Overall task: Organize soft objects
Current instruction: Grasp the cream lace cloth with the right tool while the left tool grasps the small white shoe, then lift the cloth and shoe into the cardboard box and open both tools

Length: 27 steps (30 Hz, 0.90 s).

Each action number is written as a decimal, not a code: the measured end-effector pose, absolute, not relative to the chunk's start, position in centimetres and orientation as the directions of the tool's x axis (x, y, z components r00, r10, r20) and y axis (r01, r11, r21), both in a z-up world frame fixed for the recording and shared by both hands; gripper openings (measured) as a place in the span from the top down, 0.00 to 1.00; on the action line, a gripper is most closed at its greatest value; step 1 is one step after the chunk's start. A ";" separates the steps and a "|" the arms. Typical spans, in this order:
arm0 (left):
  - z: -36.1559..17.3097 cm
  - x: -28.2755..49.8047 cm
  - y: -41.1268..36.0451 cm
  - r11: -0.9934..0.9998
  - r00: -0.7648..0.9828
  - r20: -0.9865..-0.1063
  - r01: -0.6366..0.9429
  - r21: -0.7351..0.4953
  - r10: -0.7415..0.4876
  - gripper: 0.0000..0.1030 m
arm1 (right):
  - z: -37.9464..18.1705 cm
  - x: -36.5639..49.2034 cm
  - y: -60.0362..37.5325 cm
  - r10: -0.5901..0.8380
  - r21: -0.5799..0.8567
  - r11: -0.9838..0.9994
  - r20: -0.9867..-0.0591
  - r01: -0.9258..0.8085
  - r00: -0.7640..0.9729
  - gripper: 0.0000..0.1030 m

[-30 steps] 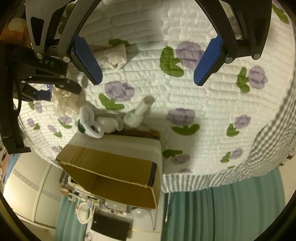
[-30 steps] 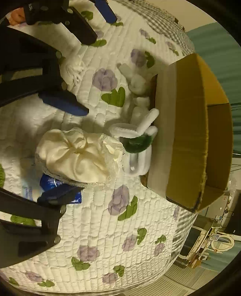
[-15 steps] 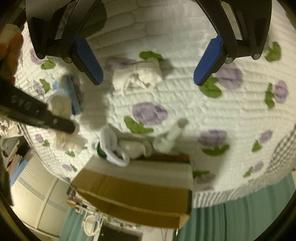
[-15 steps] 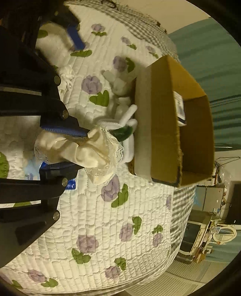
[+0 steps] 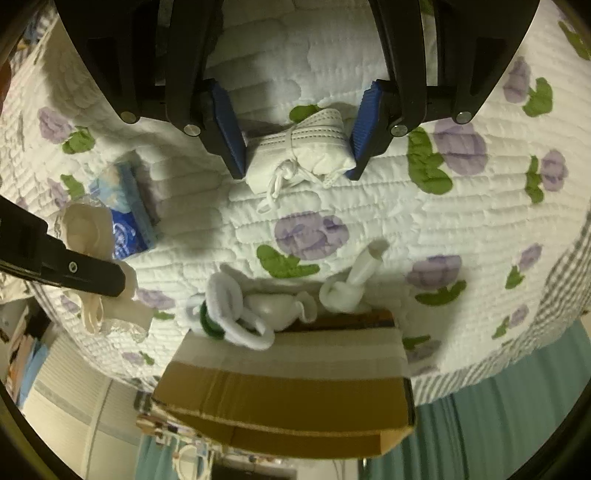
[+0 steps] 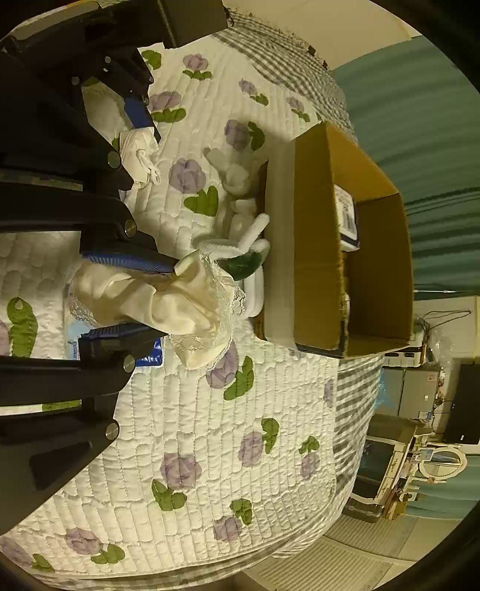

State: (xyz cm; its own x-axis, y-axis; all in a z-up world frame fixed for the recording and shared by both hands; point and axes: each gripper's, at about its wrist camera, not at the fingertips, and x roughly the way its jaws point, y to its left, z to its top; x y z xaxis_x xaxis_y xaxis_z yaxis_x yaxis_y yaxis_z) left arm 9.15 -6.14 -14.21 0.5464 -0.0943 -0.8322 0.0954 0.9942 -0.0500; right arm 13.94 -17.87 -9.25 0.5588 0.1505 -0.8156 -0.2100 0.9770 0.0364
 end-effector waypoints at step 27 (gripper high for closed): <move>3.6 18.4 -6.1 0.983 0.778 -0.606 0.181 -0.033 -0.163 0.48 | 6.1 22.9 -16.4 0.256 0.022 0.948 -0.645 -0.317 0.720 0.75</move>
